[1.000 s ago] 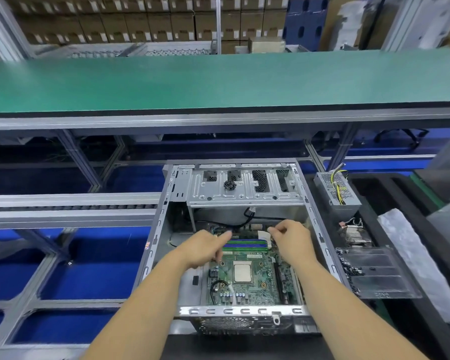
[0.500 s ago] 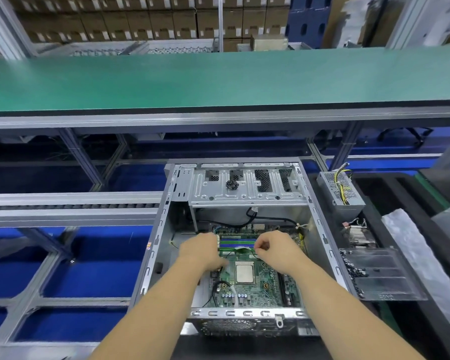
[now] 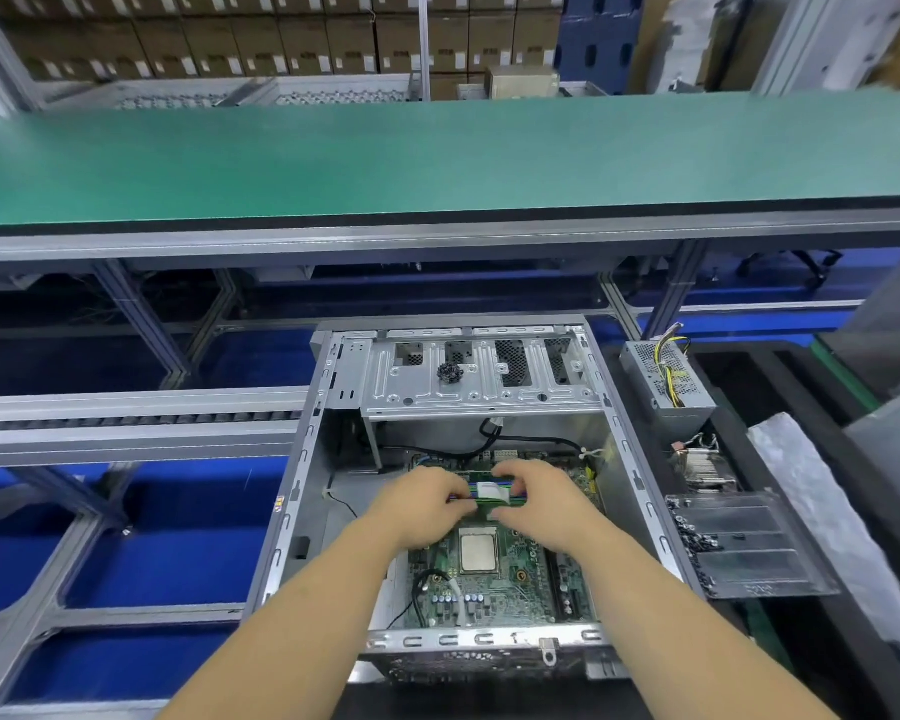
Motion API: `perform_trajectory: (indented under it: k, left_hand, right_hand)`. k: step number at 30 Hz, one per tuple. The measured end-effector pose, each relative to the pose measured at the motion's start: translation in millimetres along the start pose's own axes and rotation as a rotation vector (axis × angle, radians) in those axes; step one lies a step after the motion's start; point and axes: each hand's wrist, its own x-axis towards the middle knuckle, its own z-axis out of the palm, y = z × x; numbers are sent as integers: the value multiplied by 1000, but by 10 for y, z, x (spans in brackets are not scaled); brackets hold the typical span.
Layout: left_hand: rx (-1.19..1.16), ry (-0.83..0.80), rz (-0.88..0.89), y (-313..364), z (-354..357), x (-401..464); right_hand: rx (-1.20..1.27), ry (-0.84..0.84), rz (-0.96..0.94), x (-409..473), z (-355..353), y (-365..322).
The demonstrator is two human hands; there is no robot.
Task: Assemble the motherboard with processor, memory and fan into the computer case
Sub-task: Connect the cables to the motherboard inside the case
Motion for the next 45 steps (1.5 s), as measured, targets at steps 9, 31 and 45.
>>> perform_trajectory:
  k: [9, 31, 45]
  left_hand:
    - [-85, 292, -149, -155, -109, -28]
    - [-384, 278, 121, 246, 36, 50]
    - [113, 32, 238, 671, 144, 502]
  right_hand:
    - [-29, 111, 137, 38, -43, 57]
    - [603, 68, 9, -24, -120, -79]
    - [32, 707, 137, 353, -1089, 254]
